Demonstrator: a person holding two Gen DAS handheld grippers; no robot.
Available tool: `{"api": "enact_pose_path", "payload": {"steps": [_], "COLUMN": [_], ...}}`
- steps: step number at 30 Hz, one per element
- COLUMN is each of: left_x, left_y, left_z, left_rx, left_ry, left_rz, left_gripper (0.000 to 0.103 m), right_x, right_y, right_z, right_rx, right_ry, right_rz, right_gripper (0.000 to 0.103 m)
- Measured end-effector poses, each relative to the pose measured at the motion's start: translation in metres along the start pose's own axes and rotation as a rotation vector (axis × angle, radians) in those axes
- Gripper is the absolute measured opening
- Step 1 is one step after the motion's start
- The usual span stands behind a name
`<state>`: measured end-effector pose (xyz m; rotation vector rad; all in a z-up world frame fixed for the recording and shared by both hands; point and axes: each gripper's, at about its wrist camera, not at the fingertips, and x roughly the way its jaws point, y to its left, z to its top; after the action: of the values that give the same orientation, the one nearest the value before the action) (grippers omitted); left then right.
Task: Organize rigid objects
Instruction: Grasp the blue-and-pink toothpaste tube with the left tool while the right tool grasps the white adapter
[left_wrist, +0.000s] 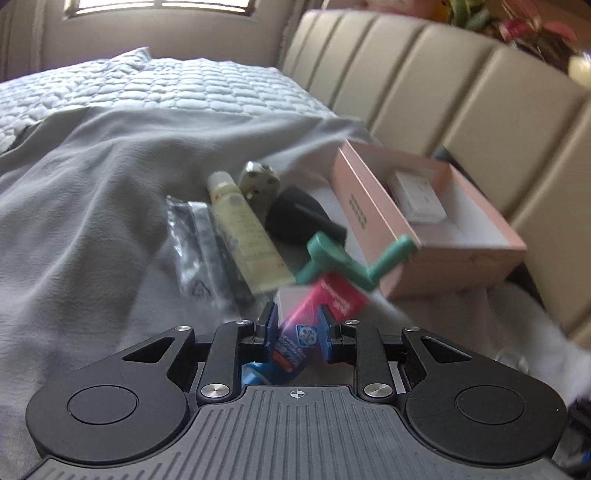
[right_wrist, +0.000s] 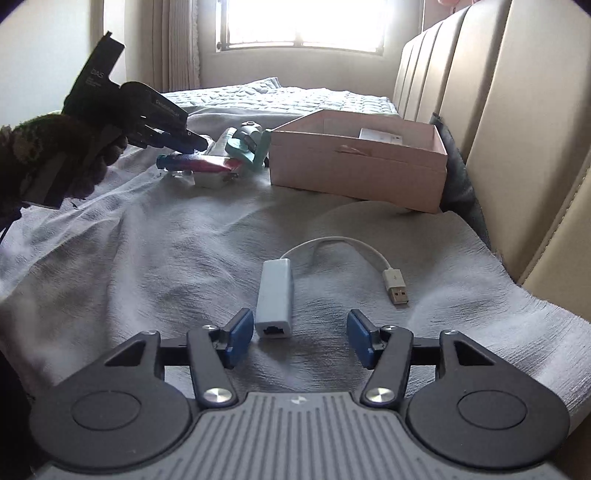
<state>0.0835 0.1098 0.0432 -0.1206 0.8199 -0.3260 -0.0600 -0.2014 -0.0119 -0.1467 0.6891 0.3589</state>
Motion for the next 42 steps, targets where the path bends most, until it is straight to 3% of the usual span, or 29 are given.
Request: {"api": "enact_pose_path", "payload": {"steps": [3, 5, 11, 15, 19, 23, 28, 32, 34, 36, 39, 42], "left_x": [-0.001, 0.003, 0.014, 0.014, 0.017, 0.022, 0.013, -0.015, -0.028, -0.031, -0.028, -0.024], "left_y": [-0.024, -0.035, -0.052, -0.054, -0.055, -0.071, -0.082, -0.093, -0.097, -0.098, -0.103, -0.105], "left_z": [-0.015, -0.019, -0.018, -0.023, -0.027, -0.037, -0.039, -0.049, -0.054, -0.059, -0.072, -0.078], "left_rx": [0.166, 0.221, 0.304, 0.346, 0.335, 0.446, 0.469, 0.435, 0.392, 0.320, 0.308, 0.308], "left_ry": [0.011, 0.012, 0.031, 0.027, 0.047, 0.042, 0.043, -0.006, -0.005, 0.054, 0.096, 0.096], "left_rz": [0.052, 0.094, 0.147, 0.154, 0.165, 0.230, 0.266, 0.242, 0.168, 0.075, 0.069, 0.088], "left_gripper": [0.032, 0.033, 0.039, 0.040, 0.049, 0.051, 0.041, 0.018, 0.016, 0.013, 0.013, 0.013], "right_x": [0.006, 0.007, 0.008, 0.010, 0.012, 0.014, 0.015, 0.012, 0.008, 0.001, -0.012, -0.013], "right_y": [-0.001, 0.001, 0.007, -0.002, -0.012, -0.010, 0.000, 0.000, 0.002, 0.005, 0.008, 0.004], "right_z": [-0.005, -0.007, -0.014, -0.013, -0.011, -0.008, -0.008, -0.010, -0.005, 0.001, 0.011, 0.018], "right_rx": [0.025, 0.025, 0.004, 0.062, 0.112, 0.120, 0.050, 0.049, 0.041, 0.019, -0.015, -0.006], "right_ry": [-0.017, -0.033, -0.065, -0.051, -0.023, 0.018, 0.025, 0.012, 0.015, -0.008, -0.064, -0.068], "right_rz": [-0.001, -0.010, -0.032, 0.006, 0.077, 0.109, 0.078, 0.077, 0.067, 0.065, 0.033, 0.010], "right_gripper": [0.061, 0.063, 0.064, 0.066, 0.077, 0.086, 0.089, 0.089, 0.087, 0.080, 0.080, 0.080]}}
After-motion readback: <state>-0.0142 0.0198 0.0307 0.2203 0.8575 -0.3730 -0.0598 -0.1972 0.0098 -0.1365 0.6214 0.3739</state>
